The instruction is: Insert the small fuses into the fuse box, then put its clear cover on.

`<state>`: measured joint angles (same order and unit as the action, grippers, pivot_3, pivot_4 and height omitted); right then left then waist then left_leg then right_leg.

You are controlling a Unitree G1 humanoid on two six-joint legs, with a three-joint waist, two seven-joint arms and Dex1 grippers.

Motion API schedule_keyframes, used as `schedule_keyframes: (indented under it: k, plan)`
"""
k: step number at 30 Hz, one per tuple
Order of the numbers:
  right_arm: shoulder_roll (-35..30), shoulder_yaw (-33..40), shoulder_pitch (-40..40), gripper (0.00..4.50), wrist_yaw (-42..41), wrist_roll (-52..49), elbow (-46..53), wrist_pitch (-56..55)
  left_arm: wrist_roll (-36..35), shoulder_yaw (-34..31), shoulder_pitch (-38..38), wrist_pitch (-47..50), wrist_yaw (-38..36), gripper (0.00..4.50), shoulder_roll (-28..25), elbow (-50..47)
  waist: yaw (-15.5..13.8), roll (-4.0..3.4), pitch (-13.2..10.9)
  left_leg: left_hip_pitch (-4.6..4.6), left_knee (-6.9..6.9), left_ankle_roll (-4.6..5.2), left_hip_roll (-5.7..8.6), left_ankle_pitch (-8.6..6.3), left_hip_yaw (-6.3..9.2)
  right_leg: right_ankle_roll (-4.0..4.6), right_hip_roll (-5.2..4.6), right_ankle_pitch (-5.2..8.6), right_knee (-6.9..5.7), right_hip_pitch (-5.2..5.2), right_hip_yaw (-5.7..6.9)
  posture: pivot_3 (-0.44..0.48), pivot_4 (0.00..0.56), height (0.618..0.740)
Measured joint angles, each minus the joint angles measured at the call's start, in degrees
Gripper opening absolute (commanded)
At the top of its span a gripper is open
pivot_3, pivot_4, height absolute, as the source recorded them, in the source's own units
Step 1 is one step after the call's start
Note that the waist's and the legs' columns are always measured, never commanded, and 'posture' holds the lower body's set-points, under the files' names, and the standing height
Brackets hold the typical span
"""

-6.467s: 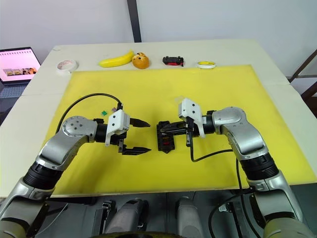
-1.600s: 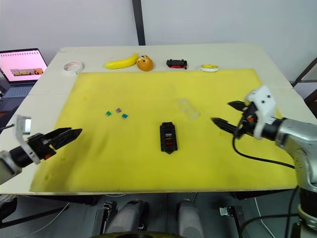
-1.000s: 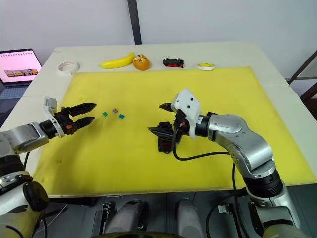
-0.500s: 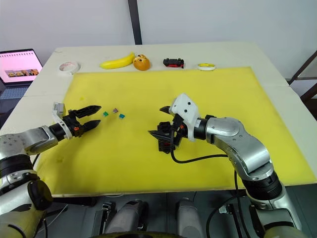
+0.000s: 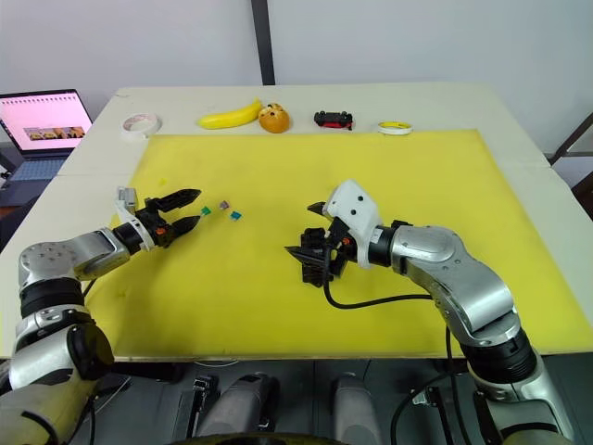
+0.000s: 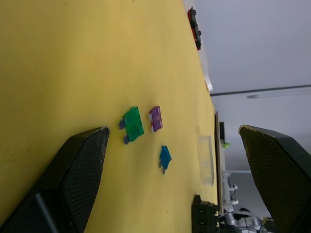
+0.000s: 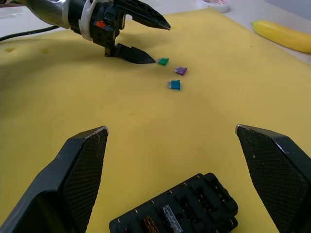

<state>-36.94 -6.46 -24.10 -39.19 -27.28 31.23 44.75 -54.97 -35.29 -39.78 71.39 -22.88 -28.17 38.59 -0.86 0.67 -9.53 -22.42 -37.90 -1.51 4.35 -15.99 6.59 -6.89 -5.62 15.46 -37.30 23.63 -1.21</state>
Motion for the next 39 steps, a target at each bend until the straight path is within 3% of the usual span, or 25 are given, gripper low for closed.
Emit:
schedule_keyframes:
  k: [37,39]
  plan:
    - [-1.49,3.33,1.61,4.46,0.64,-0.08,0.20,1.04,10.62,3.21,-5.02,-3.76,-8.84,4.50,1.91,5.73,-1.53,-0.12,0.07,0.02,-0.03,0.04,0.08,-0.02,0.09,-0.01,-0.04,-0.01,0.13,-0.19,0.09,0.000,0.150,0.740]
    - [-1.57,3.33,1.62,4.50,0.62,-0.08,0.20,1.04,10.72,3.21,-4.95,-3.98,-8.92,3.97,1.92,5.71,-1.53,-0.12,0.07,0.02,-0.03,0.04,0.08,-0.02,0.09,-0.01,-0.04,-0.01,0.13,-0.19,0.09,0.000,0.150,0.740]
